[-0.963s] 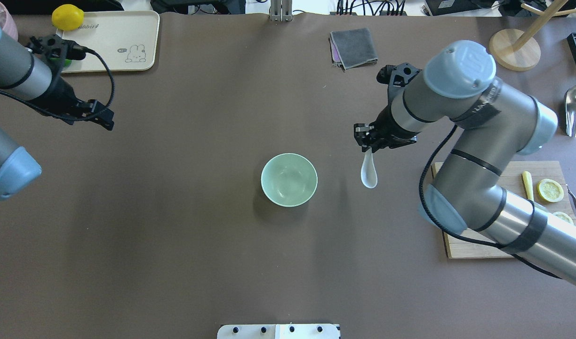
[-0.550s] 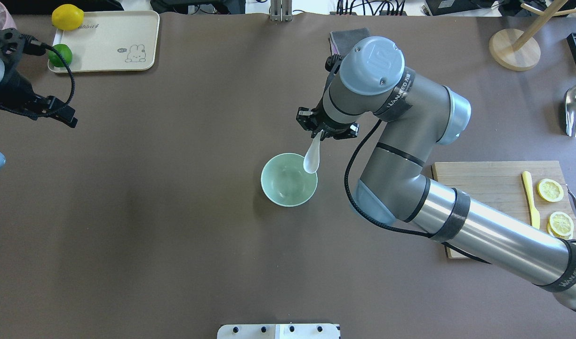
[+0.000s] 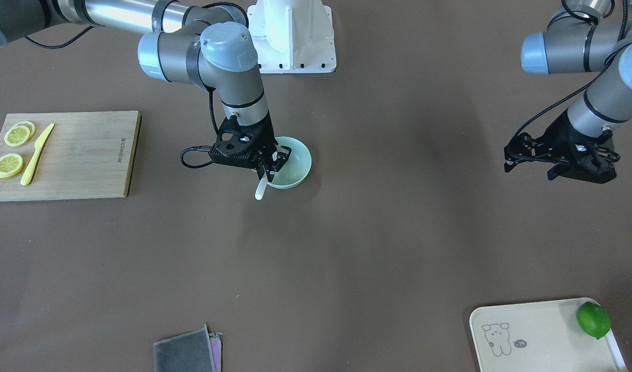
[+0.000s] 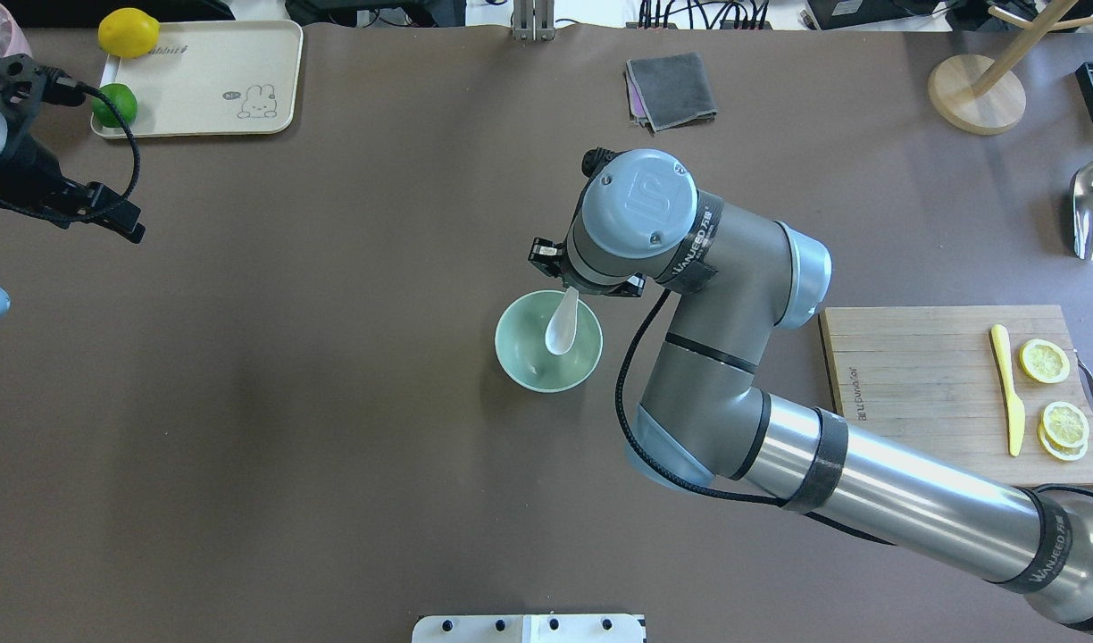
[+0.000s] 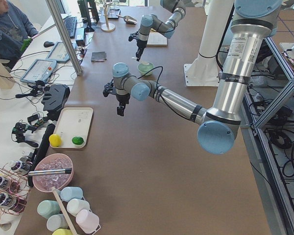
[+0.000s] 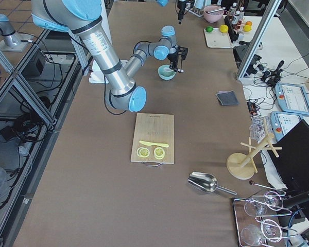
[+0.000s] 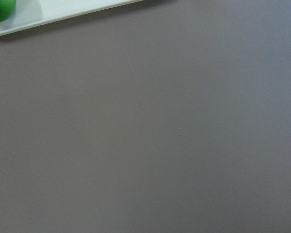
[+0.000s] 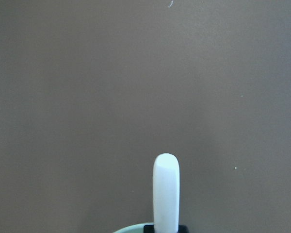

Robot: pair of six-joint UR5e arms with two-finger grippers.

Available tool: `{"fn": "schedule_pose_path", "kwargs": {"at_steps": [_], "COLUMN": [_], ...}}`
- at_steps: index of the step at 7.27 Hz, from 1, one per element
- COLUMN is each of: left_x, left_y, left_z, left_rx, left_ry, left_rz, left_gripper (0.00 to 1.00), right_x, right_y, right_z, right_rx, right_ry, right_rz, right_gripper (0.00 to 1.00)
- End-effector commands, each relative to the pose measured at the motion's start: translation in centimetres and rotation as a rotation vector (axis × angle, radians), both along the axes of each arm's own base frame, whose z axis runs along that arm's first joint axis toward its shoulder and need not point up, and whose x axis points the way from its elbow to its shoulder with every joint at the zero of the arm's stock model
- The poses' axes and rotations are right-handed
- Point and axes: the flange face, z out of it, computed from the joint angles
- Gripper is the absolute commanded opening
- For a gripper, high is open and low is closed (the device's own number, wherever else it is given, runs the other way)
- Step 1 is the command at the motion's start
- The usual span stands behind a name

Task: Place spoon in bowl
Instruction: 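Carry the white spoon over the green bowl and lower it in with the right gripper, then open the right gripper and withdraw it from the bowl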

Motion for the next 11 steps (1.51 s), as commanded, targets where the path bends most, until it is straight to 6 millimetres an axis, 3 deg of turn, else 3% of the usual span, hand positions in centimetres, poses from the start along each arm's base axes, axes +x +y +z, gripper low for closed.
{"fn": "schedule_pose_path", "kwargs": {"at_steps": [1, 2, 3, 4, 6, 7, 8, 9, 10, 11], "left_x": [0.1, 0.0, 0.1, 0.1, -0.2, -0.2, -1.0, -3.5, -7.1, -10.8], "left_y": [0.1, 0.1, 0.2, 0.2, 0.1, -0.1, -0.4, 0.1, 1.9, 3.5], "left_z": [0.2, 0.4, 0.4, 0.4, 0.6, 1.0, 1.2, 3.3, 4.3, 7.7], "left_rx": [-0.01, -0.014, -0.014, -0.015, -0.019, -0.022, -0.021, -0.026, -0.011, 0.039], "left_ry": [0.011, 0.009, 0.009, 0.009, 0.005, -0.007, -0.012, -0.03, -0.031, -0.066], "left_rz": [0.01, 0.008, 0.009, 0.008, 0.004, 0.001, -0.016, -0.025, -0.036, 0.019], "left_gripper": [0.98, 0.98, 0.98, 0.98, 0.98, 0.98, 0.98, 0.98, 0.98, 0.98], "right_x": [-1.2, -1.4, -1.3, -1.4, 0.2, 2.0, 6.6, 14.5, 22.6, 30.6], "right_y": [1.4, 1.4, 1.3, 1.4, 0.3, -0.7, -1.5, -2.5, -4.3, -4.9], "right_z": [-0.3, -0.6, -0.8, -0.7, -0.2, 1.8, 3.7, 7.0, 10.7, 15.4], "right_rx": [0.026, 0.005, -0.012, -0.014, -0.015, -0.019, 0.057, 0.095, 0.11, 0.113], "right_ry": [0.008, -0.002, -0.01, -0.009, -0.009, 0.007, 0.028, 0.024, 0.015, 0.021], "right_rz": [0.008, 0.026, 0.043, 0.042, 0.04, 0.023, -0.056, -0.136, -0.208, -0.241], "right_gripper": [0.0, 0.21, 0.69, 1.0, 1.0, 1.0, 1.0, 1.0, 1.0, 1.0]}}
